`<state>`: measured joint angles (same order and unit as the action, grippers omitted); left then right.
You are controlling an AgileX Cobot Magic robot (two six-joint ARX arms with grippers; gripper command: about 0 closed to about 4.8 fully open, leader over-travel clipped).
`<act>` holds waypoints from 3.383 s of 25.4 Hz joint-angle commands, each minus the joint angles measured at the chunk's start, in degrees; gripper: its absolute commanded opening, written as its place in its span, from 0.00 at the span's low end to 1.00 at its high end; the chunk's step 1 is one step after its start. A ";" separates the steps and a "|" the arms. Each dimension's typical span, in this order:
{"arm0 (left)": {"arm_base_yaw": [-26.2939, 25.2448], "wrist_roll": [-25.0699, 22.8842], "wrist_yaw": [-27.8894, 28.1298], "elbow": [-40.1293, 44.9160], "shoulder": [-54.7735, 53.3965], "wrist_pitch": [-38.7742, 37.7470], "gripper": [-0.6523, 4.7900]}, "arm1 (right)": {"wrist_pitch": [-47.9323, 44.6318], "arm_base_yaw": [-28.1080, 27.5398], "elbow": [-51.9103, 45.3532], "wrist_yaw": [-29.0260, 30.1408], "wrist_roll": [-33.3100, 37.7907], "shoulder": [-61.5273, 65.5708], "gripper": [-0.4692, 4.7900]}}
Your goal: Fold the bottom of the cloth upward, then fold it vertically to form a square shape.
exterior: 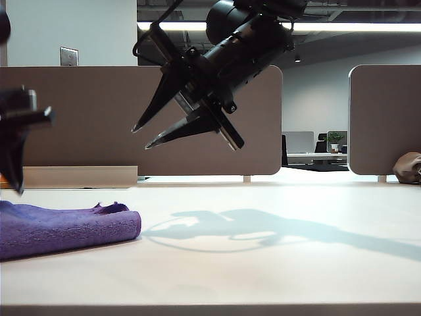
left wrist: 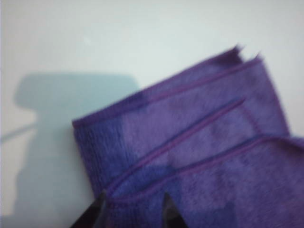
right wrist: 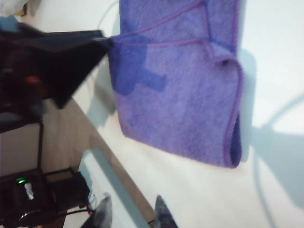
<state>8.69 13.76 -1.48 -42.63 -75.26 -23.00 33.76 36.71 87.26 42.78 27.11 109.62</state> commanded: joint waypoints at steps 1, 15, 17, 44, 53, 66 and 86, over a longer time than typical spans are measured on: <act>-0.09 -0.04 -0.72 -0.13 -1.11 -0.63 0.39 | 0.61 0.17 0.09 0.87 -0.59 -0.33 0.32; -0.17 0.00 3.48 -0.15 -1.40 0.44 0.33 | 0.72 0.15 0.11 0.87 -0.79 -0.33 0.32; -0.17 0.17 2.25 -0.15 -1.42 0.48 0.32 | 0.72 0.17 0.11 0.87 -0.79 -0.33 0.32; -0.24 1.92 -0.09 -0.15 -3.17 0.37 0.21 | 2.82 0.17 0.11 3.87 -2.84 -0.37 0.32; -0.24 3.21 -2.89 -0.20 -3.04 6.32 0.11 | 3.80 0.15 0.11 3.26 -4.66 -0.37 0.31; -1.11 4.07 -3.45 -7.93 -3.26 10.75 0.11 | 7.15 0.11 0.11 3.19 -6.34 -0.37 0.31; -4.44 0.09 -5.97 -7.93 -7.96 15.12 0.70 | 10.60 0.26 0.13 0.63 -7.91 -0.39 0.31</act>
<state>4.34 14.66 -6.46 -50.46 -83.35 -8.51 44.86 36.95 87.26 43.59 19.57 109.62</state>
